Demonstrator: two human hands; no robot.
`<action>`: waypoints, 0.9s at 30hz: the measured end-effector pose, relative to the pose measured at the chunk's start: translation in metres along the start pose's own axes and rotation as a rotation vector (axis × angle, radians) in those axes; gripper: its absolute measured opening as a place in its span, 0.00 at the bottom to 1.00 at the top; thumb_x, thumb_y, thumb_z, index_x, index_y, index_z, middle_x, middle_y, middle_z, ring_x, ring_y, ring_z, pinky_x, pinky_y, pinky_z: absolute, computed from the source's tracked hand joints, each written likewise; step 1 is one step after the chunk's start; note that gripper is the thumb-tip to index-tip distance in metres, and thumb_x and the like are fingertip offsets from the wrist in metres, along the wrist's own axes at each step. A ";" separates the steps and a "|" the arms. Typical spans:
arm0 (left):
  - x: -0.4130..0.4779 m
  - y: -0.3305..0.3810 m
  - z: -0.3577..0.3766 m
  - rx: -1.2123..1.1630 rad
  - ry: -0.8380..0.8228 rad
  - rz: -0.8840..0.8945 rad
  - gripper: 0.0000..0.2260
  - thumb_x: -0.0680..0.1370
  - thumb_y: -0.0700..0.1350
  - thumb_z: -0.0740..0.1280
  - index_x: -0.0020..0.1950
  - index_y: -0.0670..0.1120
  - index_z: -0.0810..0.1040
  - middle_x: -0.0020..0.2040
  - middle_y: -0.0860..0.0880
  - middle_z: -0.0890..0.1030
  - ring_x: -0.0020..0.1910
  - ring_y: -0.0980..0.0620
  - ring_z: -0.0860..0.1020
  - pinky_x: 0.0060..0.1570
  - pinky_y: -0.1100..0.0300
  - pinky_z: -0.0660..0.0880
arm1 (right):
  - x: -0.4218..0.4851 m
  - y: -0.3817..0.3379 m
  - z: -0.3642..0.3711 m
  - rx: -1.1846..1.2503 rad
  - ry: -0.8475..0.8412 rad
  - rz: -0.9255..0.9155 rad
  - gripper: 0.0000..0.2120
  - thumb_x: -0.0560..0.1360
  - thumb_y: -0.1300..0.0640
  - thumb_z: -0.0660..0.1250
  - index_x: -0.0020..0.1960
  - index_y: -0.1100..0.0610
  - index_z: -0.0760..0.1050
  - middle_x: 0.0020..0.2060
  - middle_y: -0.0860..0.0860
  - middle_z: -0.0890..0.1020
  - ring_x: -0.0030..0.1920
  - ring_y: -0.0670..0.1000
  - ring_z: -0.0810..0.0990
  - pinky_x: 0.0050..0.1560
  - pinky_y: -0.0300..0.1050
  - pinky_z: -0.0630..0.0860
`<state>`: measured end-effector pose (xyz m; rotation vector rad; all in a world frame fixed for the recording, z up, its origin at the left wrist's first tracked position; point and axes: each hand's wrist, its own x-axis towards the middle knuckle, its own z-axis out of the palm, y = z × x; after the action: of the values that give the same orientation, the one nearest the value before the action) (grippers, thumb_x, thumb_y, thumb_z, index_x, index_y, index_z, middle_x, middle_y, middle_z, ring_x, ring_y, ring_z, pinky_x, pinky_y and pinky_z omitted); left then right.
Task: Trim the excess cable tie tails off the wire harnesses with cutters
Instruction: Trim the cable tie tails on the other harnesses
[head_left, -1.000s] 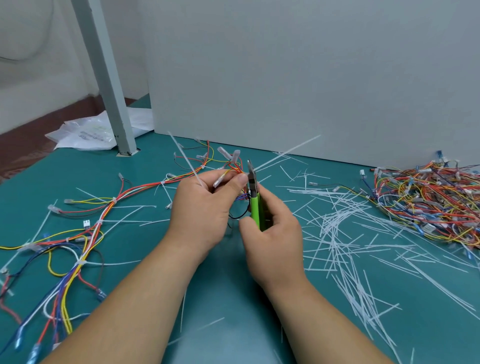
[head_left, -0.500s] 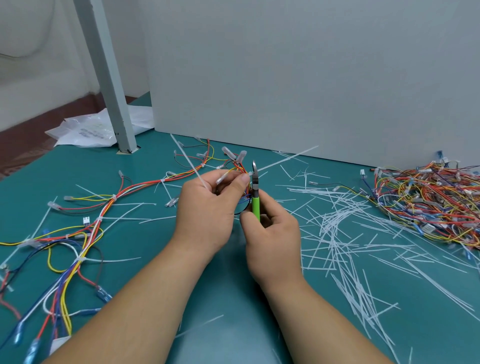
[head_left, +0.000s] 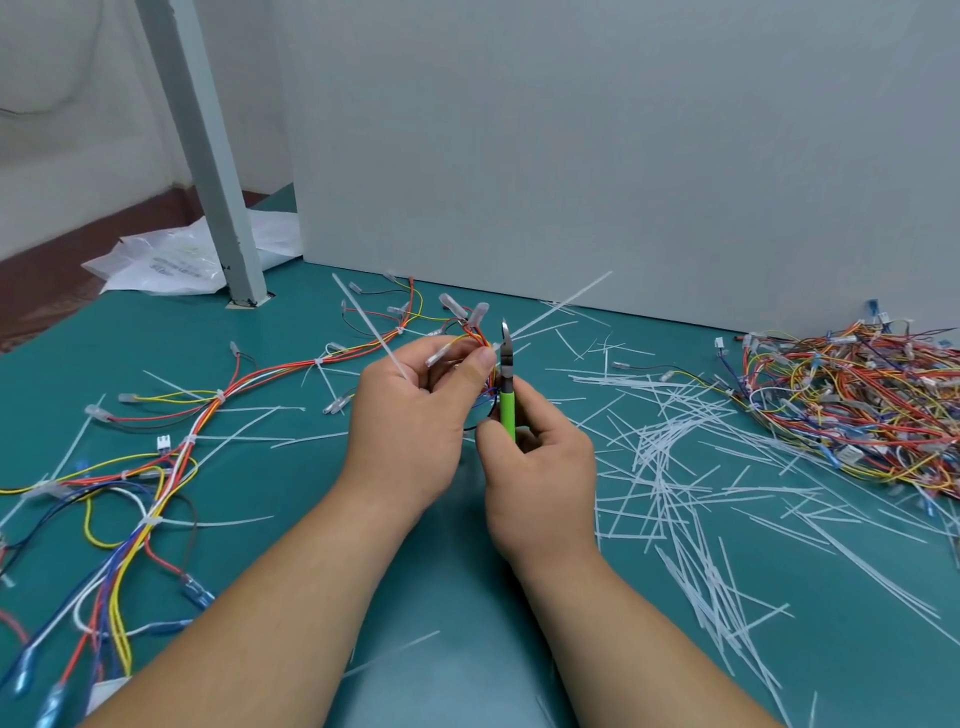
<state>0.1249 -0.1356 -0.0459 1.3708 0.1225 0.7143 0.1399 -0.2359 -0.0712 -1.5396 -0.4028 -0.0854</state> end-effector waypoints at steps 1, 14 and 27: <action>0.000 0.000 0.000 0.013 0.006 0.002 0.04 0.79 0.40 0.72 0.46 0.48 0.84 0.37 0.56 0.83 0.33 0.61 0.76 0.36 0.69 0.72 | 0.000 -0.001 0.000 0.016 0.002 0.007 0.12 0.70 0.60 0.63 0.48 0.52 0.83 0.30 0.47 0.68 0.32 0.48 0.62 0.31 0.40 0.63; -0.007 0.000 0.002 0.090 -0.025 -0.032 0.12 0.76 0.36 0.74 0.48 0.54 0.80 0.40 0.54 0.82 0.32 0.50 0.84 0.29 0.62 0.78 | 0.009 -0.001 -0.003 0.337 0.057 0.194 0.08 0.71 0.59 0.68 0.46 0.53 0.85 0.36 0.54 0.80 0.37 0.51 0.77 0.36 0.44 0.77; -0.005 0.000 -0.002 0.229 -0.025 0.082 0.10 0.72 0.49 0.76 0.51 0.61 0.84 0.41 0.49 0.83 0.36 0.58 0.77 0.36 0.62 0.77 | 0.004 -0.002 0.000 0.171 0.028 0.035 0.15 0.75 0.62 0.65 0.53 0.48 0.86 0.36 0.43 0.82 0.33 0.43 0.73 0.35 0.36 0.73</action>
<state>0.1204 -0.1368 -0.0479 1.6103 0.1318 0.7693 0.1427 -0.2352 -0.0682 -1.3744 -0.3523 -0.0438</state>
